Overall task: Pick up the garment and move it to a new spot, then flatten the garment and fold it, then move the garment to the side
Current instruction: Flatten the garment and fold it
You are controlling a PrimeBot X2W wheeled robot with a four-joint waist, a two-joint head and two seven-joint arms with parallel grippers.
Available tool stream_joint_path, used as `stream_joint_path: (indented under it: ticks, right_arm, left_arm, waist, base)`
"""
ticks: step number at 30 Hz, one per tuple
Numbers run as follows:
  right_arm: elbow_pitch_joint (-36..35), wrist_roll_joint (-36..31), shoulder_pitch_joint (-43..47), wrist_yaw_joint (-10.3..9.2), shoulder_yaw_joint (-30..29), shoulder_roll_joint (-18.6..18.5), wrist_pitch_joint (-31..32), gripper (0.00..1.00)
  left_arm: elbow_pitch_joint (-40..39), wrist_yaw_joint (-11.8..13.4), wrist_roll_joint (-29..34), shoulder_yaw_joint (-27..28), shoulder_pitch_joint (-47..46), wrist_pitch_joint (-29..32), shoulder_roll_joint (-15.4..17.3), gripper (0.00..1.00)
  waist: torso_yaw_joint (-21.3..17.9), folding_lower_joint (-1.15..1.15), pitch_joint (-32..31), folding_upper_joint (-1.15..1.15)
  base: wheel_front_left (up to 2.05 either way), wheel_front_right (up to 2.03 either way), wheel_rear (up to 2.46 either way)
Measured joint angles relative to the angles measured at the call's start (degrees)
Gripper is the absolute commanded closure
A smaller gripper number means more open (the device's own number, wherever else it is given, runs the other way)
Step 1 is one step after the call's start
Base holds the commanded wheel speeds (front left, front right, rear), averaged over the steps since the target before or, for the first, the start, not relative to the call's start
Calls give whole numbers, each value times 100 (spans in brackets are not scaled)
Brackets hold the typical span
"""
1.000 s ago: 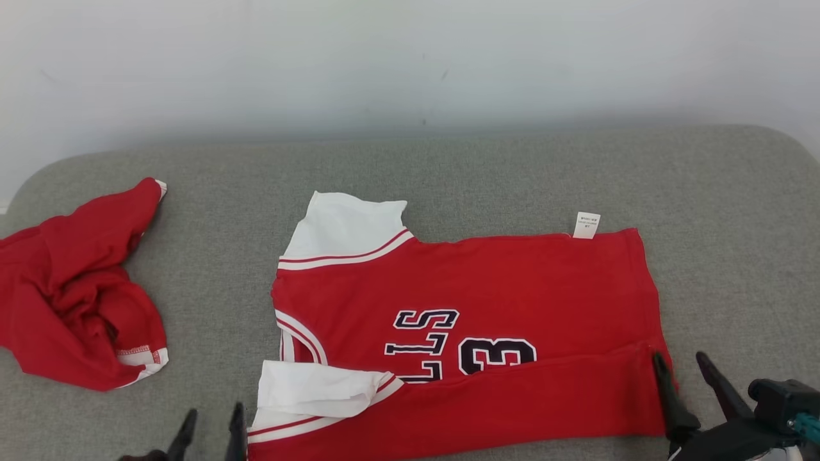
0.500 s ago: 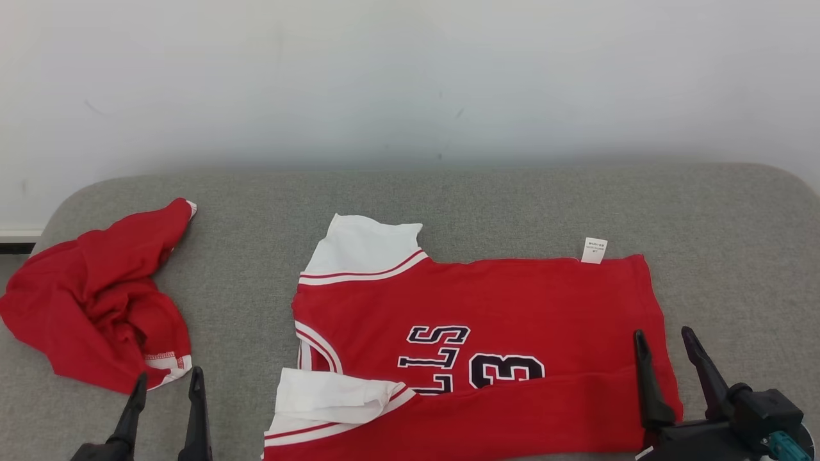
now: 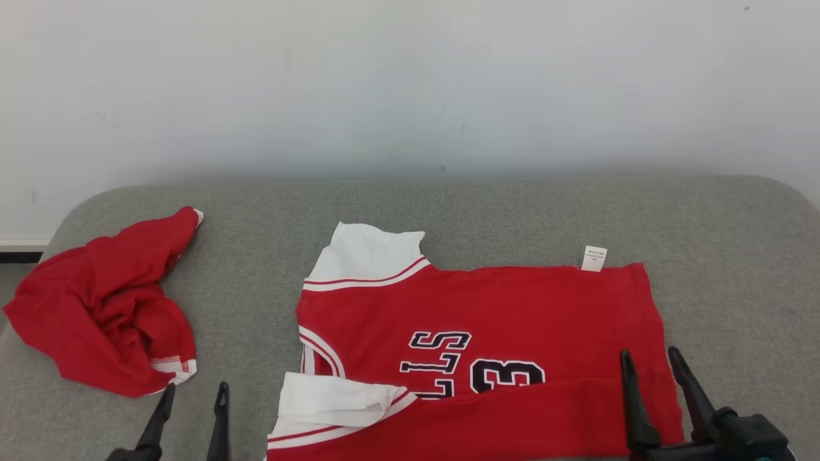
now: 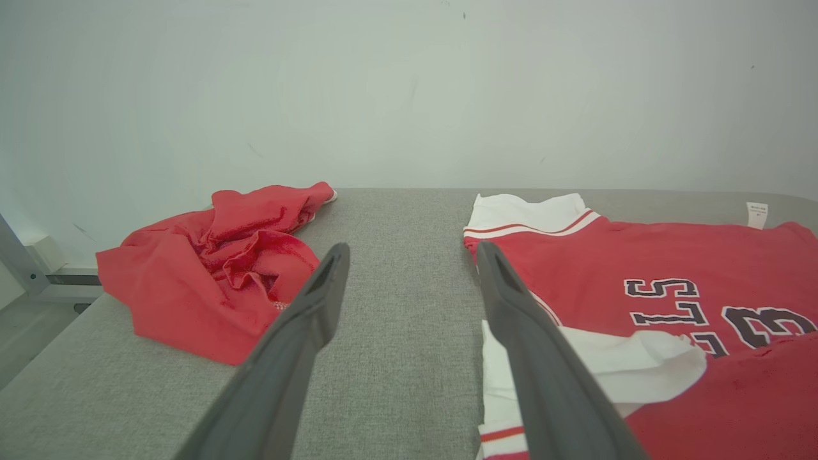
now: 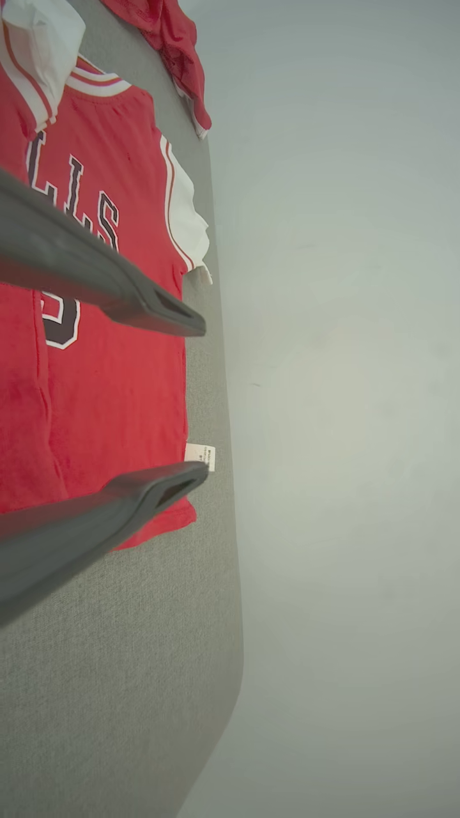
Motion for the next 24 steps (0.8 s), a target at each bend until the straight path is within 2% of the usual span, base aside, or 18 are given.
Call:
stream_joint_path:
  ticks: [13,24]
  right_arm:
    - [-285,-42,179,0,-80,101,-2,0]
    - [-293,-75,190,0,-141,126,-2,0]
  left_arm:
    - [-231,-57,299,509,365,0,-309,0]
    - [-334,-155,450,781,413,0,-386,0]
  waist:
    - [-81,0,38,0]
    - [-140,0,71,0]
  base:
    - [0,0,0]
    - [0,0,0]
